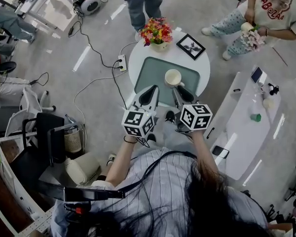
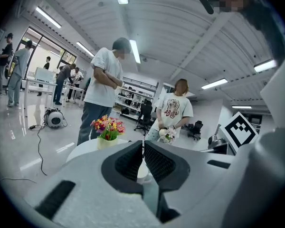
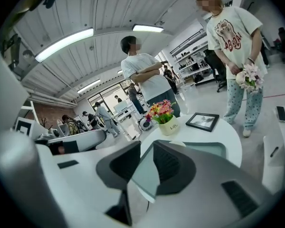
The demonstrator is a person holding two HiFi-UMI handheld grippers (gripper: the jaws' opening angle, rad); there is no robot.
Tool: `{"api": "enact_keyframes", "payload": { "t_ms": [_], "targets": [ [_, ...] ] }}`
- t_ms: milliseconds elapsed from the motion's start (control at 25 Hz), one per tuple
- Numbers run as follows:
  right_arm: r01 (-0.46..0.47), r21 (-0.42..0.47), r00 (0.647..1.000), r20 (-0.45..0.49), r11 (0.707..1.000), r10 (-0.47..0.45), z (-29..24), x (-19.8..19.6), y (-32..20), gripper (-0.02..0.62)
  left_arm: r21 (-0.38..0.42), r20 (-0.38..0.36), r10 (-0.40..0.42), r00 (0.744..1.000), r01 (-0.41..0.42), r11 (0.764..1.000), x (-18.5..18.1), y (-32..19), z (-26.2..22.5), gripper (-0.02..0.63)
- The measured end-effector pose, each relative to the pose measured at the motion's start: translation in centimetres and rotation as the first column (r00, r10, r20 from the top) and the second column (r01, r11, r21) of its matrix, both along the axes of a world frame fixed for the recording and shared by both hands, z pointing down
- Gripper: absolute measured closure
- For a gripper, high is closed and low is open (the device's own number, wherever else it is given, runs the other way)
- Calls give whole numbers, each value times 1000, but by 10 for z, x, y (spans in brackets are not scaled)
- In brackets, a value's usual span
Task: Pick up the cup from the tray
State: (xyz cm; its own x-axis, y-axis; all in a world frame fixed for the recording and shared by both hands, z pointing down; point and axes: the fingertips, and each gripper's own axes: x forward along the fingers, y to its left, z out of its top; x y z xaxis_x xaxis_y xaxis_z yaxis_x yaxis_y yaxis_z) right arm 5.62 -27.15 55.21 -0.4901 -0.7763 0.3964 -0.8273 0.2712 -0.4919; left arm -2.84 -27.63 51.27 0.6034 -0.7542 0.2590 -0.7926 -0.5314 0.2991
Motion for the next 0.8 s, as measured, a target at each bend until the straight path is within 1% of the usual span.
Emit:
{"api": "enact_keyframes", "payload": {
  "t_ms": [120, 200, 280, 400, 480, 600, 720, 800],
  "targets": [
    [8, -46, 1000, 2, 999, -8, 13, 12, -9, 533, -21, 11, -15, 1000, 15, 1000, 4, -7, 7, 583],
    [25, -83, 1000, 10, 996, -24, 24, 17, -13, 512, -37, 19, -25, 1000, 25, 999, 6, -9, 12, 583],
    [53, -98, 999, 9, 994, -53, 33, 21, -18, 464, -48, 24, -30, 999, 31, 998, 10, -13, 17, 583],
    [113, -97, 994, 1, 989, -113, 44, 20, -25, 375, -62, 28, -34, 999, 35, 997, 15, -18, 24, 583],
    [156, -94, 988, 0, 983, -157, 51, 18, -26, 337, -74, 28, -37, 999, 39, 996, 19, -19, 28, 583],
    [218, -89, 974, -39, 972, -222, 63, 15, -29, 292, -80, 30, -35, 999, 37, 996, 26, -24, 31, 583],
    [281, -93, 952, -98, 955, -290, 77, 11, -32, 265, -85, 35, -37, 999, 40, 996, 29, -29, 33, 583],
    [308, -100, 939, -130, 946, -319, 86, 9, -34, 254, -90, 37, -43, 998, 46, 995, 28, -31, 33, 583]
  ]
}}
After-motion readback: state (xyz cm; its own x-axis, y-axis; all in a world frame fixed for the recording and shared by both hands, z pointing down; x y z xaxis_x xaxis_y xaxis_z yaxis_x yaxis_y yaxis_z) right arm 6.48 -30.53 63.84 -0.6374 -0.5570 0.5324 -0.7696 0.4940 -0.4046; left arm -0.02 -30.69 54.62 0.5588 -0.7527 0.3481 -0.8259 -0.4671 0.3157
